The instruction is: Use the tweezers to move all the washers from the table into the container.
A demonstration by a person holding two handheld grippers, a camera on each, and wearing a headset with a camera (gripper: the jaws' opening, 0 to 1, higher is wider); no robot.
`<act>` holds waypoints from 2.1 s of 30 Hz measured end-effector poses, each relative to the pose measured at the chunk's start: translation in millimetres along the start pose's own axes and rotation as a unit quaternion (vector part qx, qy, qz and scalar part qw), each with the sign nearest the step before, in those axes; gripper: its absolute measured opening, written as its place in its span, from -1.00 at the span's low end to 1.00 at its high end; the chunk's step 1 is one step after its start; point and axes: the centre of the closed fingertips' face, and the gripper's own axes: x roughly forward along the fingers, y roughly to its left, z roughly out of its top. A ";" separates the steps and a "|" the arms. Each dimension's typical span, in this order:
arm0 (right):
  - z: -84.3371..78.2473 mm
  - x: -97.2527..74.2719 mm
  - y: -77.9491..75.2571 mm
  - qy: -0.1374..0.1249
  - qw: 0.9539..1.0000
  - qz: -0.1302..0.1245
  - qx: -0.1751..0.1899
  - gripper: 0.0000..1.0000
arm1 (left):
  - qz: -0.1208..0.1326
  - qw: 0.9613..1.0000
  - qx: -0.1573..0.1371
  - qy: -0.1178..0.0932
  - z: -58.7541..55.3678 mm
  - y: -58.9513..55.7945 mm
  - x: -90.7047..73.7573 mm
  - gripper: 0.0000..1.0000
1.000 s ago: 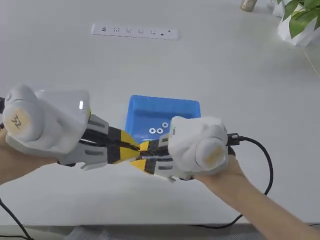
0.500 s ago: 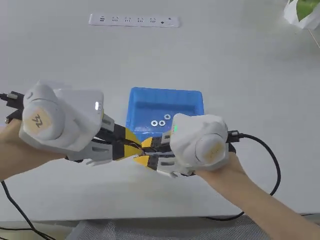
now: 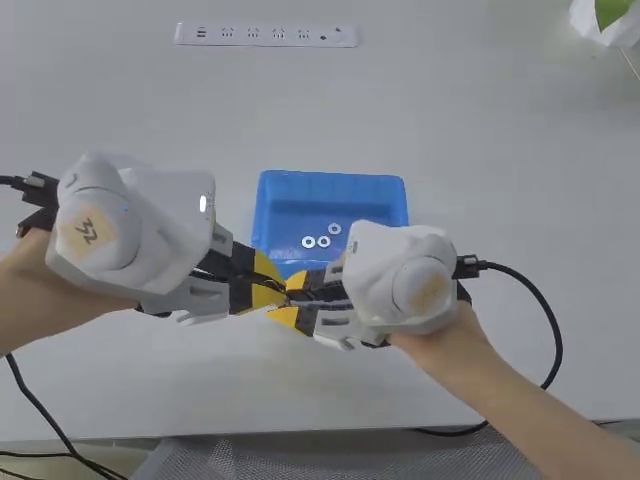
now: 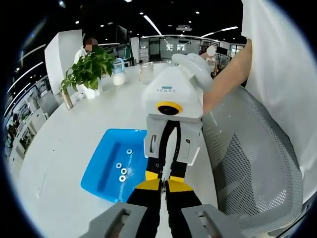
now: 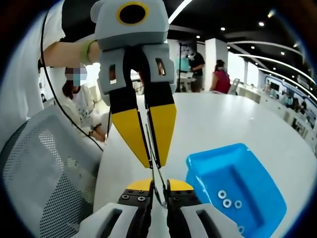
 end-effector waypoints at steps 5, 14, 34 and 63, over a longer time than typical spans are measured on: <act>-0.3 -1.1 -2.2 -0.001 1.000 -0.003 0.009 -0.87 | 0.000 1.000 -0.020 0.003 3.3 5.0 4.0 -1.00; 9.1 -11.4 -2.8 -0.013 1.000 0.008 0.012 -0.92 | -0.014 0.999 -0.035 -0.001 8.7 6.0 11.1 -1.00; 51.3 -59.9 -26.5 -0.104 0.985 -0.034 0.136 -0.97 | 0.217 0.918 -0.271 -0.190 4.5 -5.4 -58.6 -0.14; 28.4 0.1 -113.5 -0.021 0.984 -0.109 0.140 -0.95 | 0.341 0.884 -0.241 -0.210 11.2 -10.0 -46.6 -0.24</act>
